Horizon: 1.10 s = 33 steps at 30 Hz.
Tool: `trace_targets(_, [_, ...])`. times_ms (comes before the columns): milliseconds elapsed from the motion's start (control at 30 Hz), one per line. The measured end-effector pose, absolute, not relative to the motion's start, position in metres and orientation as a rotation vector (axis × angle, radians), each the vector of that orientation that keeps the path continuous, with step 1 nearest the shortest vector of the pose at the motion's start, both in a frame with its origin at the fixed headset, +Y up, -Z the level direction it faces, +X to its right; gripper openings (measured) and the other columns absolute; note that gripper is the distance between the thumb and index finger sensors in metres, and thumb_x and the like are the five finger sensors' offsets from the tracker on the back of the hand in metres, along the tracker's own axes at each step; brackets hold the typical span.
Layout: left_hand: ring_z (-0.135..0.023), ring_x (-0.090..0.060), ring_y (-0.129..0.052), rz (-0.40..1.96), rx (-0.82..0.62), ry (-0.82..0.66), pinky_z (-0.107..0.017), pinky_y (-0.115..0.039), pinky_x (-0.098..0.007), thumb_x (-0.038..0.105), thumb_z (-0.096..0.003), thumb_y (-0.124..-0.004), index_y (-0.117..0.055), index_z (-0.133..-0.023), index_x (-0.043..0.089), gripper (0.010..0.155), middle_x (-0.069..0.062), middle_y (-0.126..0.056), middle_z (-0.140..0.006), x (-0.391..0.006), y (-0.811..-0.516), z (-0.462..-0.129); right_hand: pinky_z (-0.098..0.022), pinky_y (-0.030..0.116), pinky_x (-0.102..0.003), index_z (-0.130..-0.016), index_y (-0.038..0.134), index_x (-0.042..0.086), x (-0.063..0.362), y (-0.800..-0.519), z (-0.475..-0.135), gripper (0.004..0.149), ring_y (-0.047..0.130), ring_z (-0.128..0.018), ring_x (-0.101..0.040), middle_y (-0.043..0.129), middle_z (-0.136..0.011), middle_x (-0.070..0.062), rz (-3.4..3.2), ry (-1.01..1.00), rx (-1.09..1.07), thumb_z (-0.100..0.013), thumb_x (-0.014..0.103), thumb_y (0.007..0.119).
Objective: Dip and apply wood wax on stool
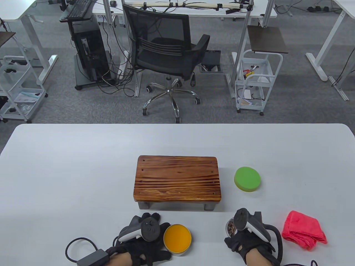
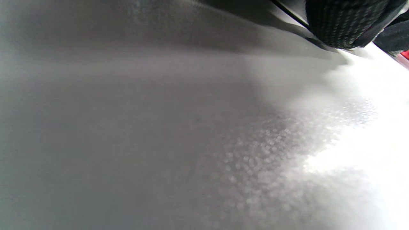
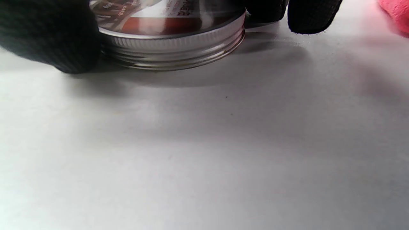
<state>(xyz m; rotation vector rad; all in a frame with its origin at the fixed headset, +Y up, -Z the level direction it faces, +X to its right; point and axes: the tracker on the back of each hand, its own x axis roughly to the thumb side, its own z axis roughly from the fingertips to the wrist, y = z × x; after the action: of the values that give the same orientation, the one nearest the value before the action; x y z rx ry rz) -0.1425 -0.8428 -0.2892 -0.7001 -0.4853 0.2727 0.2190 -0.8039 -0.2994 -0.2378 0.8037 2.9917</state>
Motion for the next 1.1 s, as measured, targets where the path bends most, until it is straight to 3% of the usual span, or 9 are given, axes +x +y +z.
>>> trace_targets(200, [-0.094,-0.048,0.028,0.273,-0.7,-0.485,-0.058,0.007,-0.074,0.074,-0.0554,-0.07,-0.004,-0.109,0.042,0.091,-0.014,0.028,-0.11,-0.143,-0.843,-0.289,-0.07,0.063,-0.057,-0.107,0.021,0.028,0.224,-0.797,-0.298,0.098,0.049,-0.102,-0.041,0.036,-0.114,-0.007,2.878,0.8,-0.216,-0.046,0.072,0.085])
trace_targets(300, [-0.094,-0.047,0.028,0.278,-0.702,-0.485,-0.058,0.007,-0.074,0.074,-0.0559,-0.07,-0.005,-0.109,0.042,0.09,-0.014,0.028,-0.11,-0.143,-0.843,-0.289,-0.068,0.065,-0.057,-0.11,0.016,0.028,0.227,-0.772,-0.297,0.11,0.056,-0.099,-0.045,0.035,-0.116,-0.019,2.82,0.636,-0.174,-0.042,0.074,0.089])
trace_targets(400, [-0.094,-0.047,0.028,0.28,-0.703,-0.484,-0.058,0.007,-0.074,0.074,-0.0561,-0.07,-0.005,-0.109,0.042,0.089,-0.014,0.028,-0.11,-0.143,-0.843,-0.289,-0.067,0.064,-0.06,-0.111,0.015,0.028,0.228,-0.746,-0.304,0.113,0.054,-0.098,-0.051,0.033,-0.117,-0.022,2.809,0.533,-0.158,-0.04,0.075,0.089])
trace_targets(633, [-0.094,-0.047,0.028,0.283,-0.703,-0.483,-0.058,0.007,-0.074,0.073,-0.0567,-0.069,-0.005,-0.109,0.042,0.088,-0.014,0.028,-0.11,-0.144,-0.843,-0.289,-0.066,0.063,-0.062,-0.111,0.015,0.027,0.233,-0.702,-0.361,0.11,0.051,-0.099,-0.054,0.031,-0.117,-0.023,2.849,0.386,-0.265,-0.042,0.073,0.087])
trace_targets(833, [-0.094,-0.047,0.028,0.283,-0.703,-0.483,-0.058,0.008,-0.074,0.073,-0.0569,-0.069,-0.005,-0.109,0.043,0.088,-0.014,0.028,-0.11,-0.144,-0.843,-0.289,-0.068,0.059,-0.065,-0.111,0.014,0.028,0.247,-0.71,-0.422,0.109,0.041,-0.101,-0.056,0.022,-0.117,-0.022,2.852,0.467,-0.398,-0.042,0.071,0.087])
trace_targets(1100, [-0.094,-0.047,0.029,0.286,-0.708,-0.483,-0.057,0.008,-0.074,0.073,-0.0569,-0.069,-0.005,-0.109,0.043,0.088,-0.014,0.028,-0.11,-0.144,-0.843,-0.289,-0.069,0.056,-0.067,-0.109,0.012,0.031,0.262,-0.753,-0.48,0.113,0.032,-0.102,-0.059,0.011,-0.116,-0.023,2.773,0.66,-0.522,-0.039,0.072,0.09])
